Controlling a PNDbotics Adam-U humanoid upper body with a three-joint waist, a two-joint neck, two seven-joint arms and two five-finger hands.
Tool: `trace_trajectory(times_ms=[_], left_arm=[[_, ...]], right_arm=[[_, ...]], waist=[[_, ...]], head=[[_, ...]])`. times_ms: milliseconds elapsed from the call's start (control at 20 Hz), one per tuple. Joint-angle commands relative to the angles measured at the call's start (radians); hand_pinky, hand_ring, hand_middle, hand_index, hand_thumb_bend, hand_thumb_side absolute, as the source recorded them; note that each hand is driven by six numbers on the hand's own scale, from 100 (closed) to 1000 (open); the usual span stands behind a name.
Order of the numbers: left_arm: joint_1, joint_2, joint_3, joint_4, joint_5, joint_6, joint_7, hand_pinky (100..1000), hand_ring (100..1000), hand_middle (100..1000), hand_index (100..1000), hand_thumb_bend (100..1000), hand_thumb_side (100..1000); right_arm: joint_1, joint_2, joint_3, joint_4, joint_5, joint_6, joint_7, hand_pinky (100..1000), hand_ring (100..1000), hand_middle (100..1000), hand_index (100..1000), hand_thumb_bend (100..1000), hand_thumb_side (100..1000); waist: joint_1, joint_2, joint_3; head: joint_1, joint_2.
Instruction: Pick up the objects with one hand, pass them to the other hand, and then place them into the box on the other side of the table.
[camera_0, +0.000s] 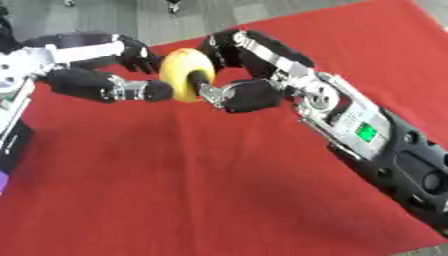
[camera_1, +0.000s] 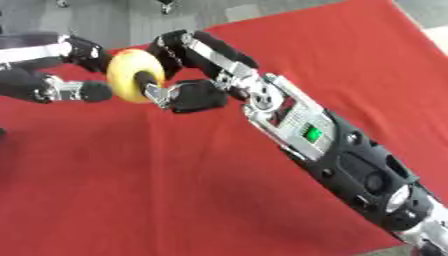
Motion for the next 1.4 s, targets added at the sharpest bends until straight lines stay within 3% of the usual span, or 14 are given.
trace_trajectory(times_ms=[50,250,500,750,950,1000,1050,1100,1200,1300,1400], left_arm=[[-0.020,0.008,0.007,-0.002,0.020,-0.013,0.007,878,838,770,796,523,817],[-0.024,-0.001,0.003,-0.003,0.058,-0.007,0.012,865,825,753,761,432,778],[-0.024,-0.008,0.004,-0.007,0.085,0.009,0.022,854,813,731,722,244,823],[-0.020,-0.008,0.006,-0.020,0.124,0.025,0.058,834,791,691,675,117,842],[-0.019,-0.008,0.003,-0.028,0.157,0.028,0.085,802,746,621,578,100,715],[-0.019,-0.008,0.003,-0.028,0.165,0.028,0.090,793,725,595,552,100,657],[-0.018,-0.008,0.002,-0.028,0.172,0.028,0.095,784,701,569,523,100,516],[-0.018,-0.008,0.002,-0.026,0.176,0.031,0.100,778,690,557,510,100,443],[-0.018,-0.009,0.001,-0.025,0.180,0.037,0.112,768,673,534,494,100,418],[-0.018,-0.010,-0.001,-0.024,0.181,0.042,0.118,761,659,519,484,100,324],[-0.018,-0.010,-0.001,-0.023,0.182,0.049,0.120,754,649,507,479,100,287]], right_arm=[[-0.020,-0.007,-0.007,-0.012,0.011,-0.006,0.002,667,600,428,587,100,222],[-0.018,-0.009,-0.007,-0.018,0.012,-0.007,0.006,667,600,428,587,100,219],[-0.013,-0.012,-0.007,-0.027,0.018,-0.008,0.010,667,600,428,587,100,215],[-0.010,-0.016,-0.006,-0.034,0.023,-0.008,0.014,668,600,428,587,100,211],[-0.008,-0.016,-0.004,-0.037,0.025,-0.007,0.021,667,600,428,587,100,209],[-0.007,-0.016,-0.004,-0.037,0.026,-0.007,0.022,667,600,428,587,100,210],[-0.007,-0.016,-0.004,-0.038,0.026,-0.007,0.022,666,599,428,587,100,210],[-0.006,-0.015,-0.003,-0.037,0.026,-0.006,0.023,666,600,428,587,100,210],[-0.006,-0.015,-0.002,-0.038,0.027,-0.006,0.024,666,599,428,587,100,207],[-0.006,-0.015,-0.002,-0.038,0.029,-0.007,0.025,667,600,429,588,100,202],[-0.007,-0.015,-0.001,-0.039,0.030,-0.007,0.026,667,600,430,589,100,197]], waist=[[0.010,0.001,0.001],[0.011,0.003,0.001],[0.011,0.004,0.000],[0.010,0.005,0.000],[0.009,0.006,0.000],[0.009,0.006,-0.001],[0.008,0.006,-0.001],[0.008,0.006,-0.001],[0.007,0.006,-0.002],[0.007,0.007,-0.002],[0.006,0.007,-0.002]], head=[[-0.001,-0.014],[-0.002,-0.015],[-0.003,-0.016],[-0.003,-0.019],[-0.005,-0.021],[-0.004,-0.021],[-0.004,-0.022],[-0.003,-0.022],[-0.002,-0.022],[-0.001,-0.022],[-0.001,-0.021]])
